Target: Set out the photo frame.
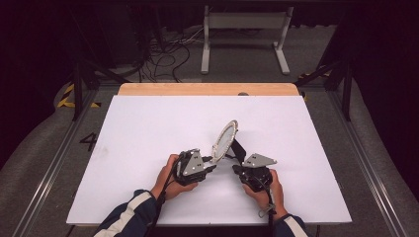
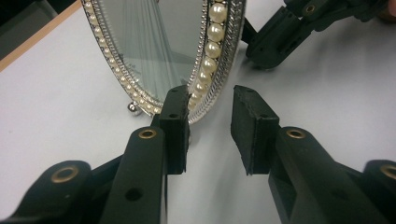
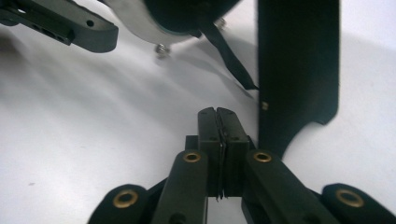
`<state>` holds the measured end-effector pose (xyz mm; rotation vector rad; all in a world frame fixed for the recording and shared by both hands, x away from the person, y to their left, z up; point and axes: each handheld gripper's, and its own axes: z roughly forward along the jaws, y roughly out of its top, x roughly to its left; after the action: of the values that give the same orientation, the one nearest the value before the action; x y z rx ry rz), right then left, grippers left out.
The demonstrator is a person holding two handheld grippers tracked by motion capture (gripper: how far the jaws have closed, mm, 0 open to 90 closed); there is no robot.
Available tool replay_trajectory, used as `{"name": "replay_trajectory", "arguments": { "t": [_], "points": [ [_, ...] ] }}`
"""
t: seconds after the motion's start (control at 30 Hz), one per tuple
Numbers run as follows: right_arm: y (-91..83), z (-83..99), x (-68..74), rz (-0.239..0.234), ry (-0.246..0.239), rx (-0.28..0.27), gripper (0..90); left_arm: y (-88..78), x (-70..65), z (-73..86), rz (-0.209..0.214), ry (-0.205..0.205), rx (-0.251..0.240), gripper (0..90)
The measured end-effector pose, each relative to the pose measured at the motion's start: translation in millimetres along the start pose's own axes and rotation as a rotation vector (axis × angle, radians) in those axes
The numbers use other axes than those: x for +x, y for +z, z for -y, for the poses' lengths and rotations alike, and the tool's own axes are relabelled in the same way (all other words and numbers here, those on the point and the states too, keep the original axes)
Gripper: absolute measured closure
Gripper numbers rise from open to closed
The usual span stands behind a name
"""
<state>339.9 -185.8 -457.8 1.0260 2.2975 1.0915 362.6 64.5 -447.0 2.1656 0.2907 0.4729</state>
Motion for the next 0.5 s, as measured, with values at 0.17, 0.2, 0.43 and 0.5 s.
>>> {"name": "replay_trajectory", "arguments": {
  "t": [0.17,0.2,0.43,0.5],
  "points": [
    [-6.2,-4.6,8.4,0.002,-0.010,-0.043,82.8,-16.6,2.4,6.0,0.004,-0.008,0.000,60.3],
    [-6.9,-5.3,9.6,-0.001,-0.010,-0.051,81.5,-21.1,3.1,8.2,0.000,-0.016,0.000,59.0],
    [-10.4,-11.3,19.1,0.007,0.011,-0.098,70.5,-44.2,3.6,23.1,-0.035,-0.048,0.020,41.8],
    [-10.4,-14.9,23.7,-0.001,0.015,-0.116,67.1,-54.8,3.4,30.5,-0.057,-0.053,0.030,39.5]
  ]
}}
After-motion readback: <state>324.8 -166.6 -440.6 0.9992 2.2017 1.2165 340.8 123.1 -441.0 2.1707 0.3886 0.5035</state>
